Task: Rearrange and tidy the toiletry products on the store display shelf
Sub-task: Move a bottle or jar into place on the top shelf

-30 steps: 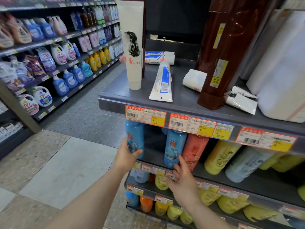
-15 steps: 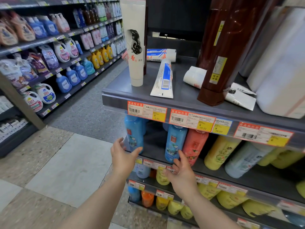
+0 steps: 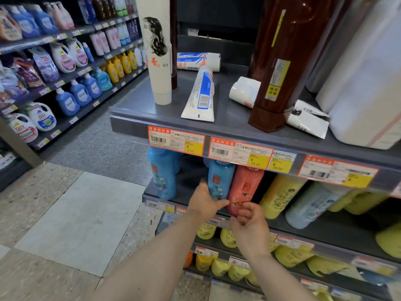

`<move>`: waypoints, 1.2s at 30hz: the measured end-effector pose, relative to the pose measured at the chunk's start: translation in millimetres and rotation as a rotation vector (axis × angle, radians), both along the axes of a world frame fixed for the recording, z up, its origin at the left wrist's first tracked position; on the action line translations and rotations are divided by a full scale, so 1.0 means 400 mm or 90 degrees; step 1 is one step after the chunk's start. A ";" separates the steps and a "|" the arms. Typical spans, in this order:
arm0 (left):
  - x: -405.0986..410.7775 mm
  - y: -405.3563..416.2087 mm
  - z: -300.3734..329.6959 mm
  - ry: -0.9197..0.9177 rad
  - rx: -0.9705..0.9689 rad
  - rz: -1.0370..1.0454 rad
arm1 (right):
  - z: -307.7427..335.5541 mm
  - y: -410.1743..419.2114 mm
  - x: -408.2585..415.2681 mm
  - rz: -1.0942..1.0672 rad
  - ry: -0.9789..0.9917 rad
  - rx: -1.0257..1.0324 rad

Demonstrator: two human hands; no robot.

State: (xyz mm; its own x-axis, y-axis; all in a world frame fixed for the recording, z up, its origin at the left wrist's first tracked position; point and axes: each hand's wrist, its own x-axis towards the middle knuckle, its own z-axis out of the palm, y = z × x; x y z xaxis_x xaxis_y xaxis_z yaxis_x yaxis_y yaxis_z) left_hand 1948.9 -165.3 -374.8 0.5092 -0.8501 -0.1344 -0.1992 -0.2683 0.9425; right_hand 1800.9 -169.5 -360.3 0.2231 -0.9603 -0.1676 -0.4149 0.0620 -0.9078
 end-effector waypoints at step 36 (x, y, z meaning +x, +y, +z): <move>0.067 0.074 -0.001 -0.062 0.000 0.117 | -0.010 -0.058 0.032 0.092 0.098 0.000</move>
State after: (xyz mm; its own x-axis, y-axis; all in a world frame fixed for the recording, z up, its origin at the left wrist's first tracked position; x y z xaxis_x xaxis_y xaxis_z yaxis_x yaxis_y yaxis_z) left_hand 1975.8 -135.6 -375.2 0.6668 -0.7411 -0.0778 -0.2362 -0.3092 0.9212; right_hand 1813.6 -192.6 -364.2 0.3307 -0.9198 -0.2112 -0.5539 -0.0080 -0.8325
